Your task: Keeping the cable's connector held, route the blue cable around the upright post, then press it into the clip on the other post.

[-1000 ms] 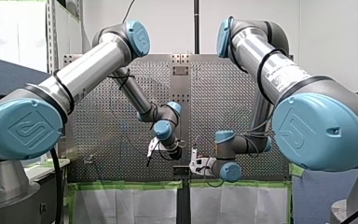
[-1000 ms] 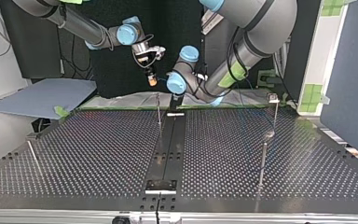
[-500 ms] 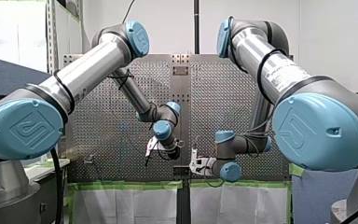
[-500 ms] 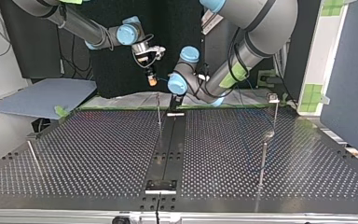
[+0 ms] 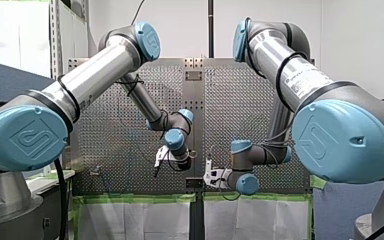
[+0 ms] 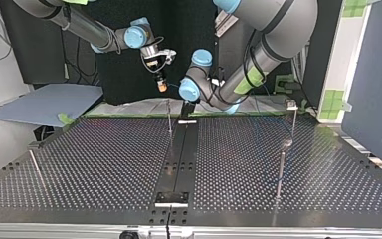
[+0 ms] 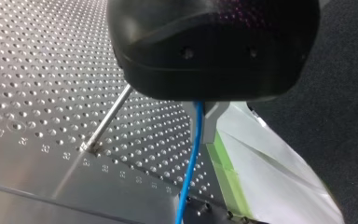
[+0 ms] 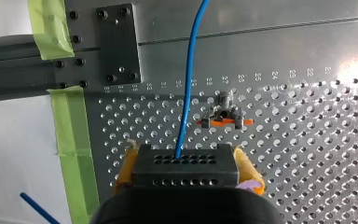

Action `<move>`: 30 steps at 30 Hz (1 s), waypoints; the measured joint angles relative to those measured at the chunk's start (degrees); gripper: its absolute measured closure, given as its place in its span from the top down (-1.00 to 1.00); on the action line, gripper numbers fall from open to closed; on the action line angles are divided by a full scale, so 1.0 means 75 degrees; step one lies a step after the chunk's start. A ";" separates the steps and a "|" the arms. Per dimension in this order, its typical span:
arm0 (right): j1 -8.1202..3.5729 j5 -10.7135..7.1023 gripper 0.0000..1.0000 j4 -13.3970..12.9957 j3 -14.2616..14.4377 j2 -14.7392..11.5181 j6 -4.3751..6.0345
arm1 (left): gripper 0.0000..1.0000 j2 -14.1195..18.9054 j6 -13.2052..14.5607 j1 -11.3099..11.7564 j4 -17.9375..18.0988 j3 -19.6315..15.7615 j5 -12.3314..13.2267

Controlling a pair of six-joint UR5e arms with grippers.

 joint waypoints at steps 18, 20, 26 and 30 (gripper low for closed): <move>-0.0218 0.0631 -1.00 0.0204 -0.0002 -0.0006 -0.0234 | -0.96 -0.0012 -0.0280 -0.0340 0.0086 -0.0014 -0.0028; -0.0278 0.0686 -1.00 0.0206 -0.0001 -0.0006 -0.0256 | -0.96 -0.0014 -0.0327 -0.0372 0.0154 -0.0019 -0.0049; -0.0485 0.0704 -1.00 0.0195 -0.0001 -0.0006 -0.0271 | -0.96 -0.0086 -0.0461 -0.0457 0.0519 -0.0022 0.0005; -0.0634 0.0688 -1.00 0.0152 -0.0006 -0.0006 -0.0268 | -0.96 -0.0207 -0.0504 -0.0470 0.0779 -0.0023 0.0092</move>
